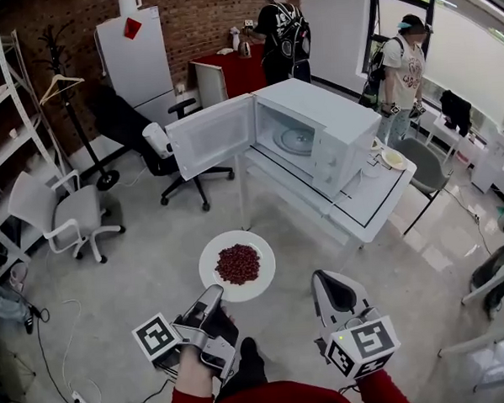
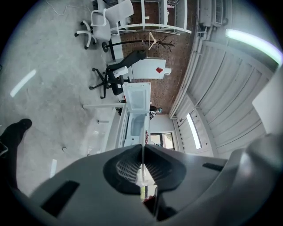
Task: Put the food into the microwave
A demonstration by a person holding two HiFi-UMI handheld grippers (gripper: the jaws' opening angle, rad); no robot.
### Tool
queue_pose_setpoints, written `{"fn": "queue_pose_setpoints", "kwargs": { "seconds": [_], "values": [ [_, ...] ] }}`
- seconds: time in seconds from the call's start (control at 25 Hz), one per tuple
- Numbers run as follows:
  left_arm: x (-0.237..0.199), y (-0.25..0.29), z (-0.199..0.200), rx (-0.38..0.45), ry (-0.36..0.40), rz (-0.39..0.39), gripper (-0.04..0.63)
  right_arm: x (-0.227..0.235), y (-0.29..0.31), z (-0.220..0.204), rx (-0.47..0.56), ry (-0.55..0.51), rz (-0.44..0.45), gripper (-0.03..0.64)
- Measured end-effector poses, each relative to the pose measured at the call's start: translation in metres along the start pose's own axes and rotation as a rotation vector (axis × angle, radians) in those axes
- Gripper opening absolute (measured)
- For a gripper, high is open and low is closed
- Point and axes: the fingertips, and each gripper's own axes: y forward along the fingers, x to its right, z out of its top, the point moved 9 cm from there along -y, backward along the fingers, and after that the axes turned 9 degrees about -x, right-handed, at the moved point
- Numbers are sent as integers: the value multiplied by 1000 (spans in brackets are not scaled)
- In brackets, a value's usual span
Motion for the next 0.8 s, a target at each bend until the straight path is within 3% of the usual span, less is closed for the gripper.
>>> {"fn": "queue_pose_setpoints", "kwargs": {
  "seconds": [0.44, 0.8],
  "values": [
    [9, 63, 94, -89, -17, 16, 23, 2, 96, 32, -47, 43, -68, 14],
    [6, 104, 134, -176, -10, 13, 24, 3, 130, 41, -82, 59, -140, 14]
  ]
}}
